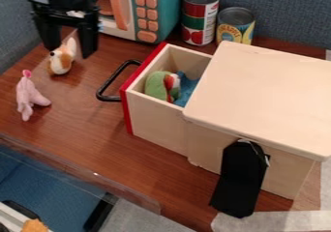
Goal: Gets the pink thing and put it on to the top of the drawer.
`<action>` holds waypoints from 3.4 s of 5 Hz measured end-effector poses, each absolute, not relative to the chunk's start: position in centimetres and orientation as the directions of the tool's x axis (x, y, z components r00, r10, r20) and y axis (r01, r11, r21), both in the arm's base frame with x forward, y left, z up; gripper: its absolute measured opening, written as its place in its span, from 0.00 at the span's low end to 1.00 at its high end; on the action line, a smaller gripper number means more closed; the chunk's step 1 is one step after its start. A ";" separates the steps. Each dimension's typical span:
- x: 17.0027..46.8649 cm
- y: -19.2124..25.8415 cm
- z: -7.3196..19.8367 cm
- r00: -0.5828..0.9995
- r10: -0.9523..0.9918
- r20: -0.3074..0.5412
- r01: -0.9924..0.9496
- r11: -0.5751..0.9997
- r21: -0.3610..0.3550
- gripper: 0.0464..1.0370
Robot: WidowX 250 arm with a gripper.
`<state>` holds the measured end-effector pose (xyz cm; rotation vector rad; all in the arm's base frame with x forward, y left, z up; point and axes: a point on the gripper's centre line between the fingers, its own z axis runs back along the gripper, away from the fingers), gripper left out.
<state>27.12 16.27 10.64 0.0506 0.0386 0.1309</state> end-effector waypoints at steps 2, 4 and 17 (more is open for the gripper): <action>24.3 23.1 7.1 0.972 0.234 0.028 -0.235 0.969 0.078 0.96; 23.5 23.7 3.0 0.941 0.336 0.033 -0.337 0.941 0.021 0.96; 29.6 -9.7 12.6 0.981 -0.194 0.024 0.196 0.968 -0.160 0.43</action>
